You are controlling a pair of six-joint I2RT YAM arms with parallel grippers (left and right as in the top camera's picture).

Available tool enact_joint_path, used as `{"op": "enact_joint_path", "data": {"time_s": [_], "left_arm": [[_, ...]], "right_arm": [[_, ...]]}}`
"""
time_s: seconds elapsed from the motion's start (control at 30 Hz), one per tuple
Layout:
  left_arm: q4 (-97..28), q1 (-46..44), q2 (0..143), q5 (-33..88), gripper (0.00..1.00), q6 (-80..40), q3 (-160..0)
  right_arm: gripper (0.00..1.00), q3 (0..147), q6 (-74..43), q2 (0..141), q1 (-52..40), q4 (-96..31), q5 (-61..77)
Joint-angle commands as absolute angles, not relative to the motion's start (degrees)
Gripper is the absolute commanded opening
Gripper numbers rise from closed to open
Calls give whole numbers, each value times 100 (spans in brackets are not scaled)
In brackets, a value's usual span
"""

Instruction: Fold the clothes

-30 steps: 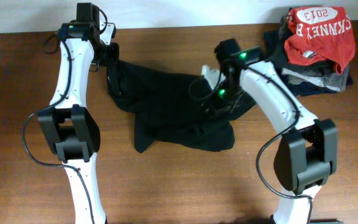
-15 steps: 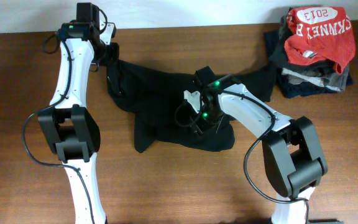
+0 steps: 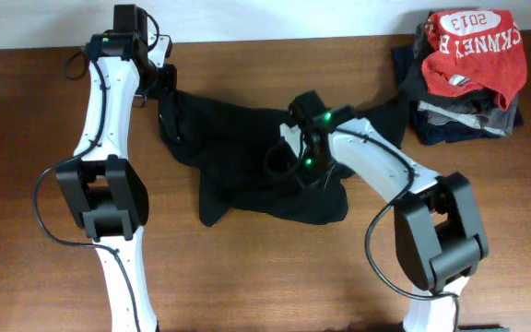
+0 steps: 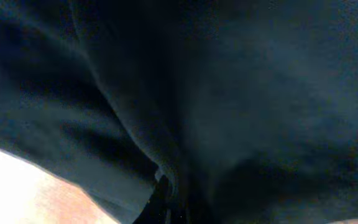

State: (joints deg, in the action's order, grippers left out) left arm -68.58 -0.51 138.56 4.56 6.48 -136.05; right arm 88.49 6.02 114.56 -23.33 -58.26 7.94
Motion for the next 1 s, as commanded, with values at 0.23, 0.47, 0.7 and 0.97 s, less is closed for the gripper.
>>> {"op": "enact_joint_path", "data": {"time_s": [0.23, 0.47, 0.7, 0.97], "left_arm": [[-8324, 5, 13810, 473, 1, 775, -15648], [-9000, 5, 13810, 331, 1, 913, -17100], [-9343, 16, 13452, 99, 1, 917, -17978], [-9354, 16, 12613, -47, 1, 915, -17978]], "right_arm": [[4, 11598, 510, 10608, -1463, -7577, 681], [4, 13052, 510, 10438, -676, -8409, 683], [4, 13609, 508, 10324, -95, -8799, 849], [4, 13609, 416, 9817, 231, -8748, 882]]}}
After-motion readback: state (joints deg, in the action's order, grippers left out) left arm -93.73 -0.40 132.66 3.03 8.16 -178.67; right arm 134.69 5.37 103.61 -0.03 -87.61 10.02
